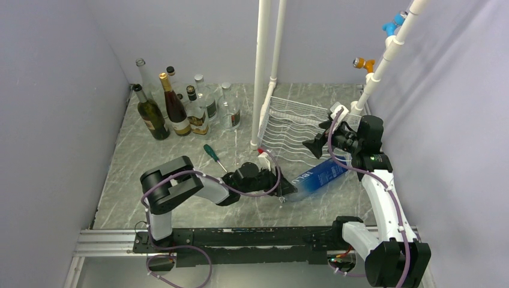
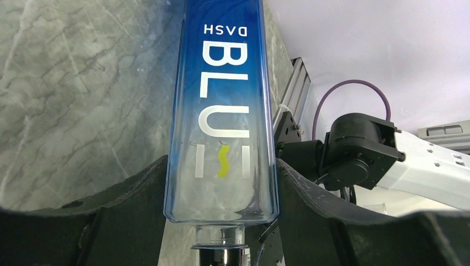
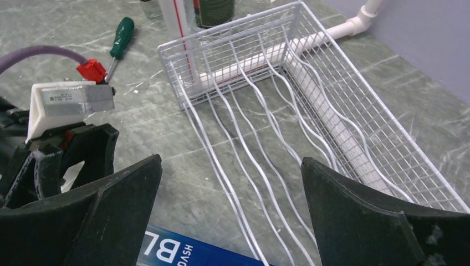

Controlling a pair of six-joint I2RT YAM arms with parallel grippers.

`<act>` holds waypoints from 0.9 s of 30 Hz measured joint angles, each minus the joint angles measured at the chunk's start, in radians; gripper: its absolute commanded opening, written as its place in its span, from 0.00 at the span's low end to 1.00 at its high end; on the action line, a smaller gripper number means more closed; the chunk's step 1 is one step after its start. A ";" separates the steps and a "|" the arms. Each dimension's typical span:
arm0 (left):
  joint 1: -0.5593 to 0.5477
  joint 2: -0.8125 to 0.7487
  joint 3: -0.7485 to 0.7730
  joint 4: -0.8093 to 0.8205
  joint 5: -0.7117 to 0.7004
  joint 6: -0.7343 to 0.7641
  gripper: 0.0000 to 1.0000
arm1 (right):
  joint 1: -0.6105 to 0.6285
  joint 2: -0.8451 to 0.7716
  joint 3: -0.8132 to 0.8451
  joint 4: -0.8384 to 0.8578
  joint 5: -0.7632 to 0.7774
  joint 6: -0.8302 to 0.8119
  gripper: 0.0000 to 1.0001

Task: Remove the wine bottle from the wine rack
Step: Pick up the wine bottle from the wine rack.

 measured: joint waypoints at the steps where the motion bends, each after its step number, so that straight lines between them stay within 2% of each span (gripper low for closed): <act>1: 0.003 -0.008 -0.009 0.000 0.003 -0.001 0.00 | 0.000 0.000 -0.001 -0.003 -0.009 -0.005 1.00; 9: 0.028 -0.073 -0.077 -0.002 0.026 -0.025 0.00 | 0.000 0.016 -0.001 -0.070 -0.096 -0.084 1.00; 14: 0.055 -0.128 -0.126 -0.008 0.043 -0.053 0.00 | 0.013 0.034 -0.001 -0.155 -0.171 -0.198 1.00; 27: 0.122 -0.228 -0.212 -0.035 0.105 -0.093 0.00 | 0.102 0.053 -0.005 -0.497 -0.340 -0.760 1.00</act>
